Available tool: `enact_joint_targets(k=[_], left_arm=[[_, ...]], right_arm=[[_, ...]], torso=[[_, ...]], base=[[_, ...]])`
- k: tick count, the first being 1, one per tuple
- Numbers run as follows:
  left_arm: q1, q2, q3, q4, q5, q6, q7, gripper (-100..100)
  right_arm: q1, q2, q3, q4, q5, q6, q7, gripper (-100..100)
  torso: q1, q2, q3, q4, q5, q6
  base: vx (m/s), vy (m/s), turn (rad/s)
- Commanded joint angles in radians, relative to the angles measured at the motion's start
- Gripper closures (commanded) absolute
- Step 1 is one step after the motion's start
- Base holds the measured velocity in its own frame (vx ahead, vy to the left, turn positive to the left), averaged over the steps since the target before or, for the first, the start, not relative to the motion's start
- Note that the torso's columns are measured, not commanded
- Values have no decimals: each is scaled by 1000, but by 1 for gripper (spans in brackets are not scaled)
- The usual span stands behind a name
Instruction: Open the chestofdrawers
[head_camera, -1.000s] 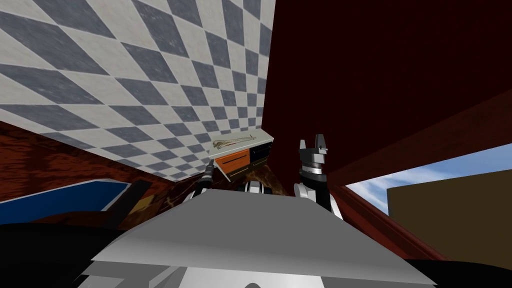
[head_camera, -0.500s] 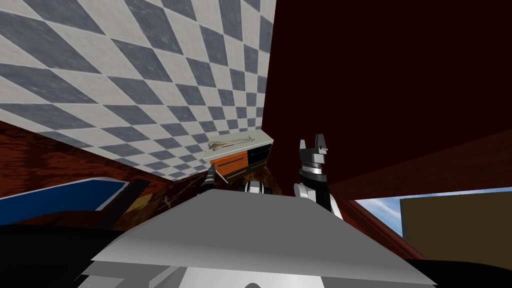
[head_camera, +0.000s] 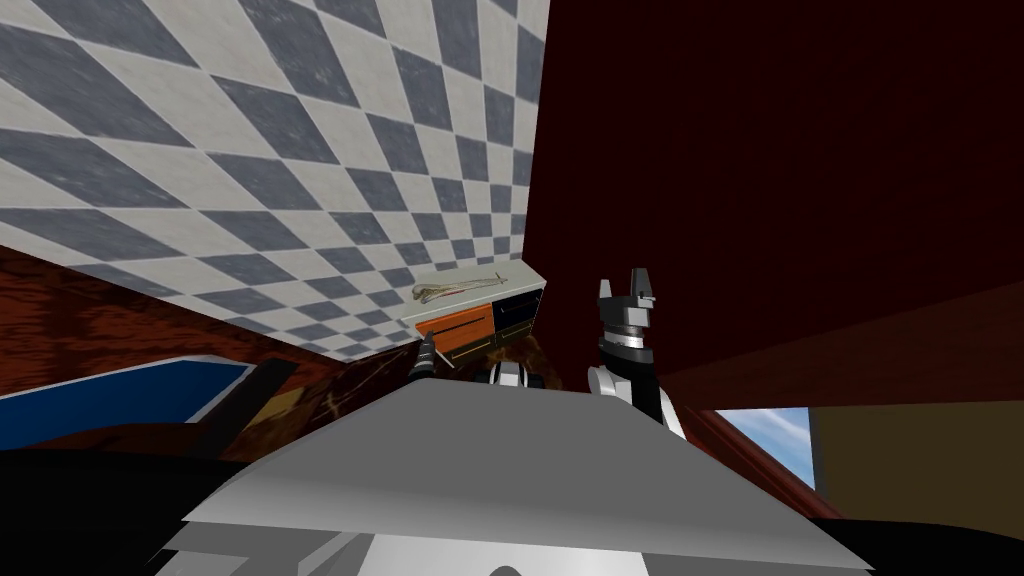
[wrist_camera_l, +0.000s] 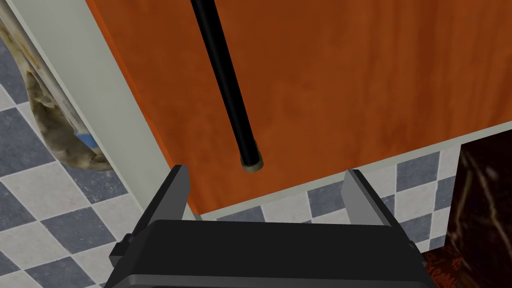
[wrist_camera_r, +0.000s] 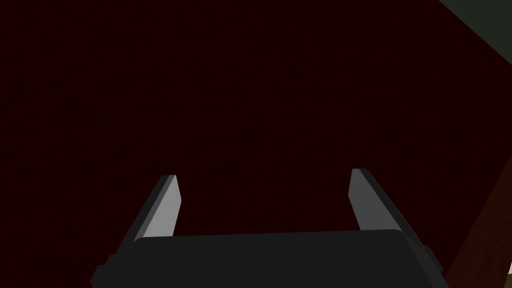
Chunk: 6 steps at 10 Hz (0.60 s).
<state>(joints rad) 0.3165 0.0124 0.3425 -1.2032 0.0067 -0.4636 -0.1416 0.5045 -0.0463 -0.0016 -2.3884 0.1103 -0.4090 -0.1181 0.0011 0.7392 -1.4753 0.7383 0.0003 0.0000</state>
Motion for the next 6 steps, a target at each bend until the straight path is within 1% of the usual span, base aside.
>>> enact_joint_targets(k=[1,3,5,6], left_arm=[[9,-1,-3,-15,-1,6,2,100],[19,-2,-6,-29,-1,12,4,100],[31,-3,-10,-48,-2,20,7,100],[27,-2,-9,-42,-2,17,6,100]], right_arm=[[0,0,0,0,0,0,0,0],[0,0,0,0,0,0,0,0],[0,0,0,0,0,0,0,0],[0,0,0,0,0,0,0,0]], torso=[[-1,-1,0,0,0,0],[-6,5,3,1,-2,0],[-2,-1,-1,0,0,0],[-1,-2,-1,-1,0,0]], base=[[-96,-45,2],[-155,-94,5],[-145,-96,2],[-71,-47,4]])
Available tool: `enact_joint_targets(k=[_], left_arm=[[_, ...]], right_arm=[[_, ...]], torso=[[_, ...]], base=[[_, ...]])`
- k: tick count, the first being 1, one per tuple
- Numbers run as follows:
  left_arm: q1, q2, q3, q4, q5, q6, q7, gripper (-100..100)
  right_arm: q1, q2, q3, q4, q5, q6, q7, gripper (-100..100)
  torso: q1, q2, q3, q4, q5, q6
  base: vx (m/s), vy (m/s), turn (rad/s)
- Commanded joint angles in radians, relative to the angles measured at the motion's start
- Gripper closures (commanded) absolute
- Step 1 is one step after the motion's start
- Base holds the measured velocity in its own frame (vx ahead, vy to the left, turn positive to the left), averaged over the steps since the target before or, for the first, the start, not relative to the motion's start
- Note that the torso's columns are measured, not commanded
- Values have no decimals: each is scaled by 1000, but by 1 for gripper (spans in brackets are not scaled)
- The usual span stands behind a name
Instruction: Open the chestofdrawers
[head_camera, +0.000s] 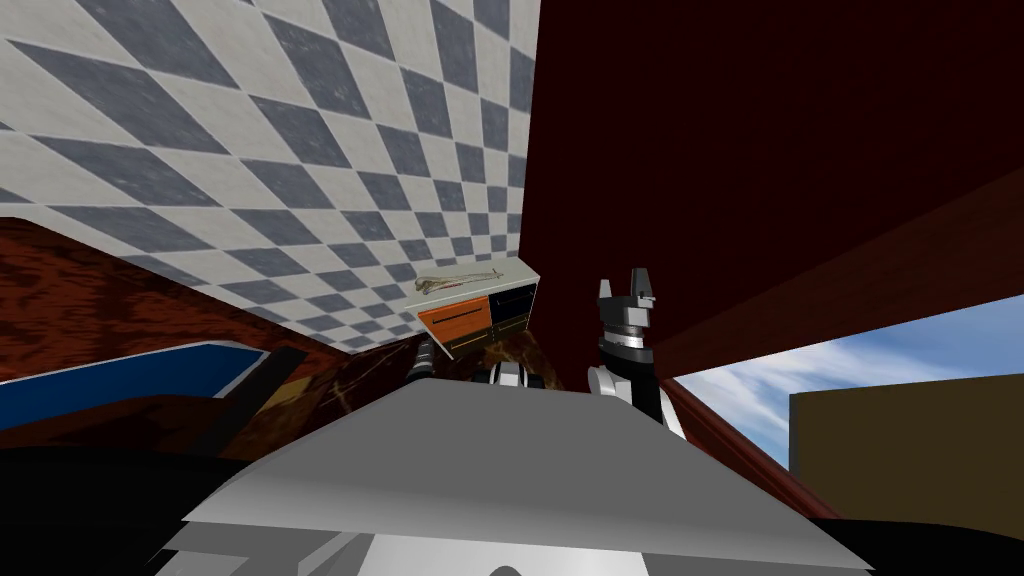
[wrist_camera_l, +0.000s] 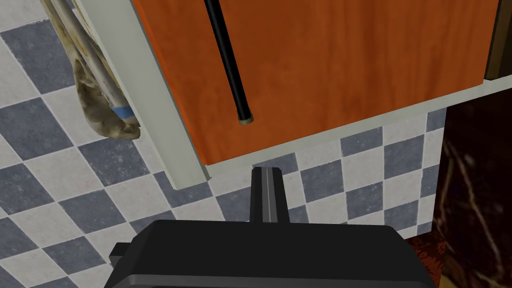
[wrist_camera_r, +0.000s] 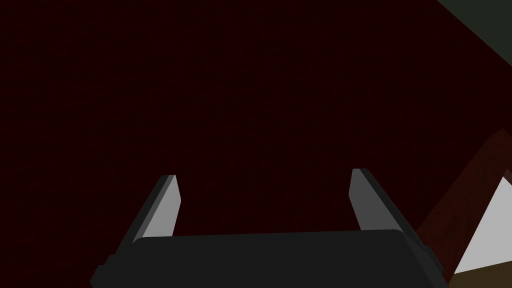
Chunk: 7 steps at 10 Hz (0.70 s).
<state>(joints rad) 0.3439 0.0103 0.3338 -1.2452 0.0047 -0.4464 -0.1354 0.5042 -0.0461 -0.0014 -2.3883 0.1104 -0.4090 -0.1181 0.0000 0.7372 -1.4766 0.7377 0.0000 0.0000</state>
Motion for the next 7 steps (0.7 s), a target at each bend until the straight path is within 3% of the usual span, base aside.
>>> enact_joint_targets(k=[1,5,7], left_arm=[[0,44,0,-1,0,2,0,-100],[-1,116,3,-5,0,6,-1,-100],[-8,109,11,-10,-1,18,-4,-100]], right_arm=[[0,0,0,0,0,0,0,0],[0,0,0,0,0,0,0,0],[1,0,0,0,0,0,0,0]], torso=[[3,-4,-2,-1,1,0],[0,0,0,0,0,0],[1,-2,-1,0,0,0]], base=[[-8,-8,-3],[32,17,-3],[124,62,-19]])
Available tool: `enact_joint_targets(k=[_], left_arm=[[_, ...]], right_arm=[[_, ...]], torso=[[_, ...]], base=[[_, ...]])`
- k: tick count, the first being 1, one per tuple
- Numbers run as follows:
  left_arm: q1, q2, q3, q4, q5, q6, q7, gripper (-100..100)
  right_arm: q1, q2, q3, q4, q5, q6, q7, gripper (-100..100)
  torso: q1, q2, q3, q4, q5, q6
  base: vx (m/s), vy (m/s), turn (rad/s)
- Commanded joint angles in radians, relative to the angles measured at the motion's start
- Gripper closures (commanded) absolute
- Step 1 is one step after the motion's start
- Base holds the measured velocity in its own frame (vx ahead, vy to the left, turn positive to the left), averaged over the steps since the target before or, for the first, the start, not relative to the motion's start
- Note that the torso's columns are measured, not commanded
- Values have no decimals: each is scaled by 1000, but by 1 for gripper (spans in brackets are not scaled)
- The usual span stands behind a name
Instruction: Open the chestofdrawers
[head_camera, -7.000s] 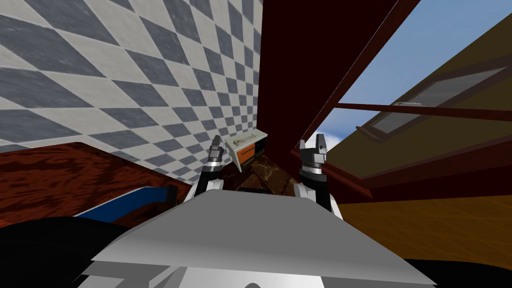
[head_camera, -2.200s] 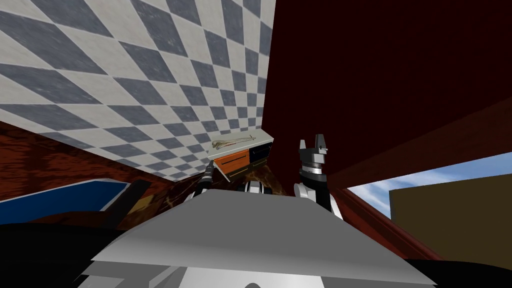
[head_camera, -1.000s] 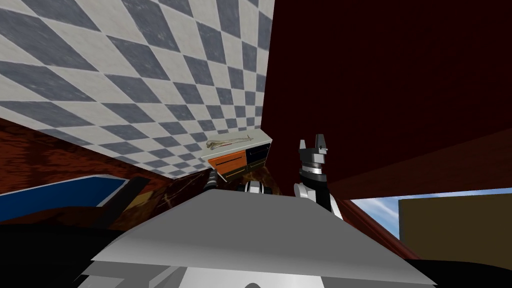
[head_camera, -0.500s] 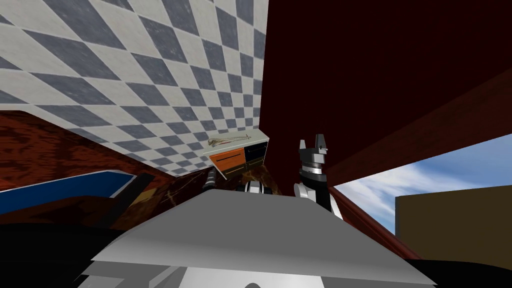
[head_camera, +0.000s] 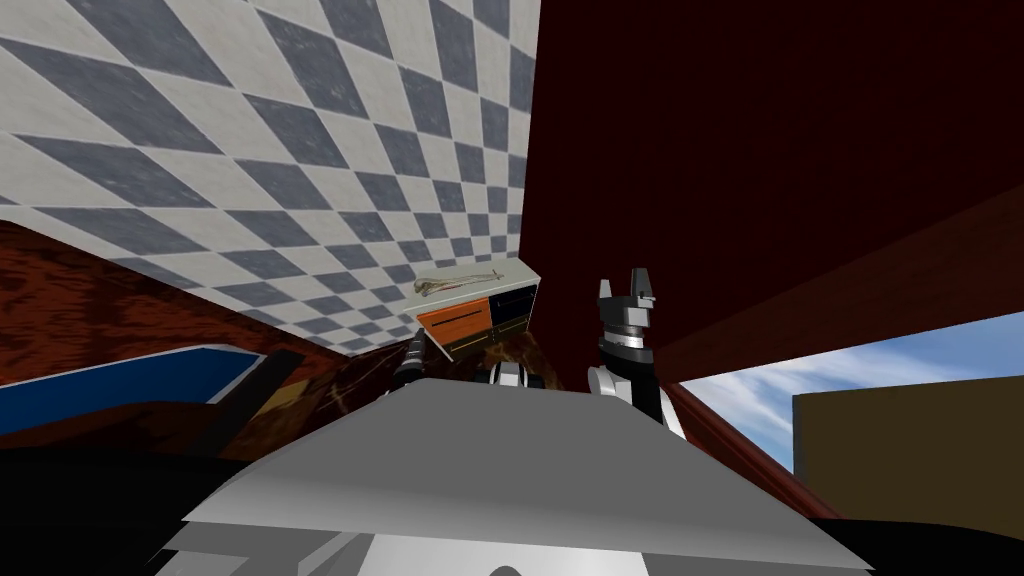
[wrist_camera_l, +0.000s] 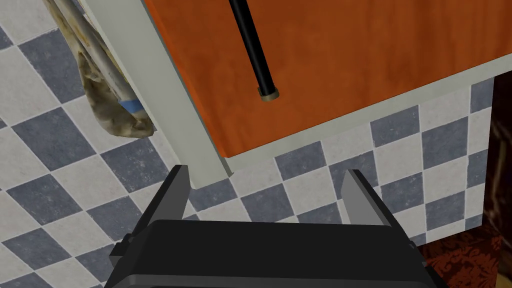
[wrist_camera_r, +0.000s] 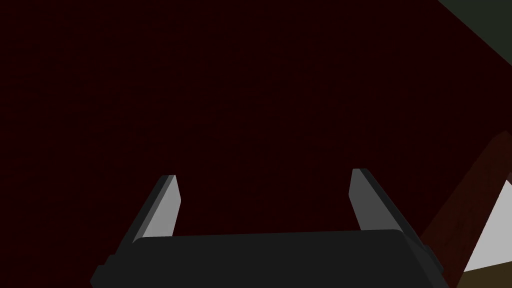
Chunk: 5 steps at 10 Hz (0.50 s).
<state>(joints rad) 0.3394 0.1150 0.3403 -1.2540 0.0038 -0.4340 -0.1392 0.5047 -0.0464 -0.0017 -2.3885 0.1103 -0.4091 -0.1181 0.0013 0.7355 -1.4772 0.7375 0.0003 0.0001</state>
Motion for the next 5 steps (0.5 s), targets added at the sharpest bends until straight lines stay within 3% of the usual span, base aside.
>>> enact_joint_targets(k=[1,3,5], left_arm=[[-6,14,7,-3,0,12,-2,-100],[-10,-50,10,-2,-1,20,-3,-100],[-11,-86,11,-2,-1,21,-4,-100]], right_arm=[[0,0,0,0,0,0,0,0],[0,0,0,0,0,0,0,0],[0,0,0,0,0,0,0,0]], torso=[[0,-1,-1,-1,0,0],[-2,1,0,0,-1,0],[-2,8,5,2,0,0]], base=[[181,44,-13],[136,46,-10],[30,27,-1]])
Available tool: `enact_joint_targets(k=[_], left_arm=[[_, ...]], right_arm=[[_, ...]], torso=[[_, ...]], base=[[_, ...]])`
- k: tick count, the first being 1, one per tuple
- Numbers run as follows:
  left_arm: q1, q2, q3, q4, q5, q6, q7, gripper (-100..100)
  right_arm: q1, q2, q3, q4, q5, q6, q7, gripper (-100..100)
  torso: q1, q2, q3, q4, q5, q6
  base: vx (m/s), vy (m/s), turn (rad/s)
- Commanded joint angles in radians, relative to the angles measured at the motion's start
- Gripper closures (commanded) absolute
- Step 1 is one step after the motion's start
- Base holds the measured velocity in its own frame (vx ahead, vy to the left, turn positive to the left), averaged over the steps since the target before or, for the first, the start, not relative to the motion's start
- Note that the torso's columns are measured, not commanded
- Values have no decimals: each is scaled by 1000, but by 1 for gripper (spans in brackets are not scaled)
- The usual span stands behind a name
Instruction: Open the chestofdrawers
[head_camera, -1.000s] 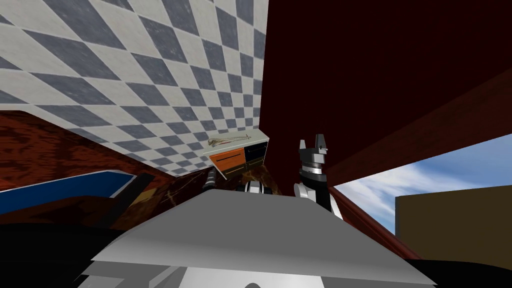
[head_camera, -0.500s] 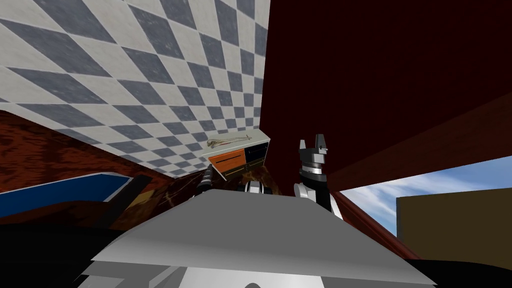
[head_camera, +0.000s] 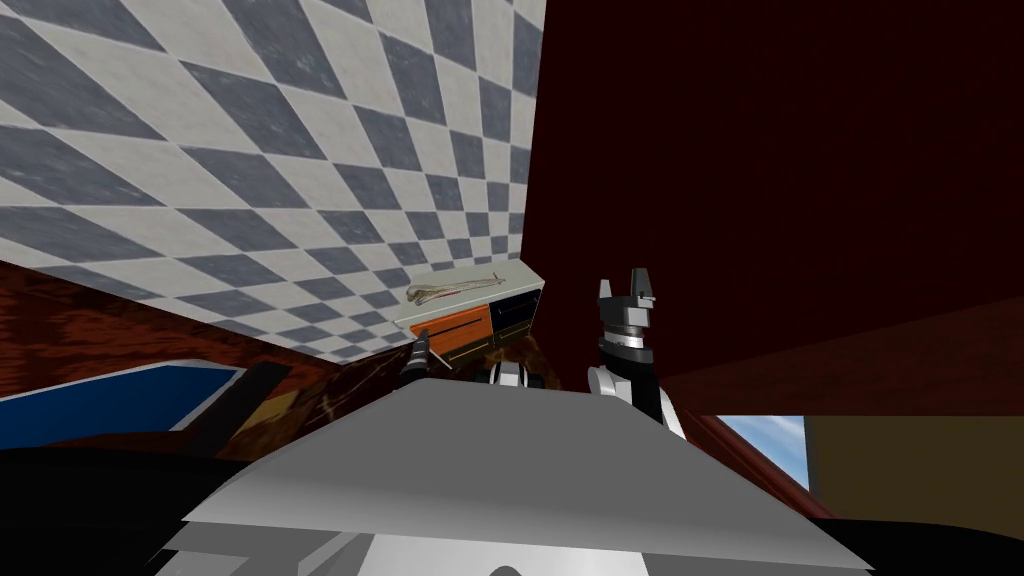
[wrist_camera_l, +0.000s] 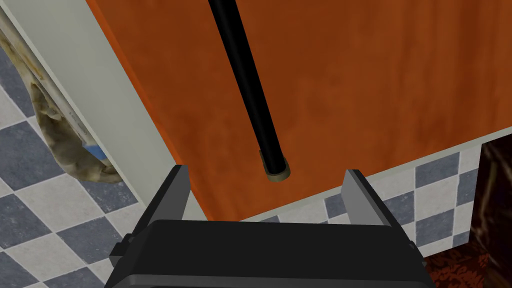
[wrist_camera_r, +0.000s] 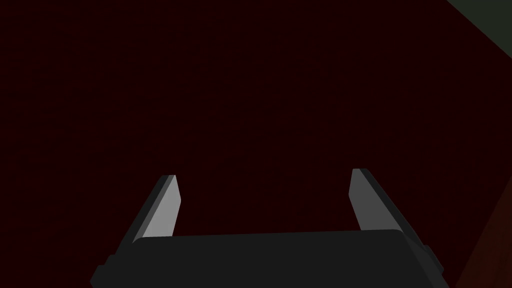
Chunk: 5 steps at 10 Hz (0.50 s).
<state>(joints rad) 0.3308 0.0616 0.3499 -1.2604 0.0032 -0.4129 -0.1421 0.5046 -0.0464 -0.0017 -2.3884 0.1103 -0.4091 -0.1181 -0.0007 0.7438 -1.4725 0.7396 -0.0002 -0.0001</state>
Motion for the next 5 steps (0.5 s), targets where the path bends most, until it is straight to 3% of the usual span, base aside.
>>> enact_joint_targets(k=[1,3,4,5], left_arm=[[3,-20,-1,-4,0,2,0,-100],[0,-22,1,0,0,3,0,-100],[-1,-22,1,1,0,3,0,100],[9,-23,-2,-14,0,6,2,100]], right_arm=[[0,0,0,0,0,0,0,0],[0,0,0,0,0,0,0,0],[0,0,0,0,0,0,0,0],[0,0,0,0,0,0,0,0]], torso=[[-1,0,0,0,0,0],[3,-9,-5,-2,1,0],[1,-8,-5,-2,1,0],[-1,-5,-3,-1,0,0]], base=[[0,0,0],[61,46,-5],[5,6,0],[-68,-35,6]])
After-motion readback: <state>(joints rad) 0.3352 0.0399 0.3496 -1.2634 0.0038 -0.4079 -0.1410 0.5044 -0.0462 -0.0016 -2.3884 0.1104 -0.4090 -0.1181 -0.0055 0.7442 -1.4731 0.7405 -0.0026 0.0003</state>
